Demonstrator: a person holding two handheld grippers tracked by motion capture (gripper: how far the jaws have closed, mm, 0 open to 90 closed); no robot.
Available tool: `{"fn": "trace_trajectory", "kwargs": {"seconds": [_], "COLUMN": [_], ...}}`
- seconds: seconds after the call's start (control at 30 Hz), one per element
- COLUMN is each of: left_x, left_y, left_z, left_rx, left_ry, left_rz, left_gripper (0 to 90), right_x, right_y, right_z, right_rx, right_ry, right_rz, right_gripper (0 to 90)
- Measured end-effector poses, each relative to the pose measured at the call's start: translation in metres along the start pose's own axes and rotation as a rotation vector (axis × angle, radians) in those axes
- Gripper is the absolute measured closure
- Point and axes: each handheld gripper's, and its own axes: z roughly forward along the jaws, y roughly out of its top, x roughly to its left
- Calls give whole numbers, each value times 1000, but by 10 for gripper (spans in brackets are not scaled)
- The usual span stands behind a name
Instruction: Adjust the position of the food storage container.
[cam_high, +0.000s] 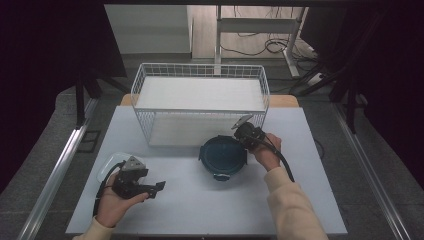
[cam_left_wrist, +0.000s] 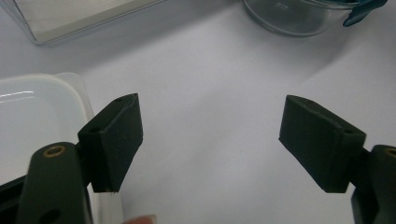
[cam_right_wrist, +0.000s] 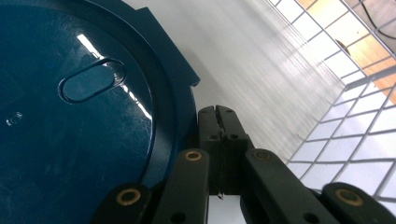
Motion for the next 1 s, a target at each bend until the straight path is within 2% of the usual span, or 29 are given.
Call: {"fn": "trace_trajectory", "kwargs": {"seconds": [0.23, 0.6, 0.63, 0.67, 0.7, 0.77, 1.0], "left_x": [0, 1, 1, 0, 0, 1, 1], "left_y": [0, 0, 0, 0, 0, 1, 0], "left_z": [0, 0, 0, 0, 0, 0, 1], "left_rx": [2, -1, 0, 1, 2, -4, 3], "left_ry": [-1, -11, -11, -12, -14, -36, -22], "left_rz": [0, -5, -4, -4, -5, -13, -10], "left_gripper": [212, 212, 212, 212, 212, 212, 212], "right_x": [8, 32, 34, 36, 36, 39, 46], "right_y": [2, 6, 6, 5, 5, 4, 5], "right_z": [-1, -7, -7, -8, -8, -9, -10], "right_rx": [-13, -28, -28, -34, -34, -47, -57], "right_ry": [25, 87, 93, 120, 120, 148, 160], "right_rz": [-21, -51, -50, -33, -33, -21, -30], "right_gripper": [900, 900, 899, 900, 900, 899, 900]}}
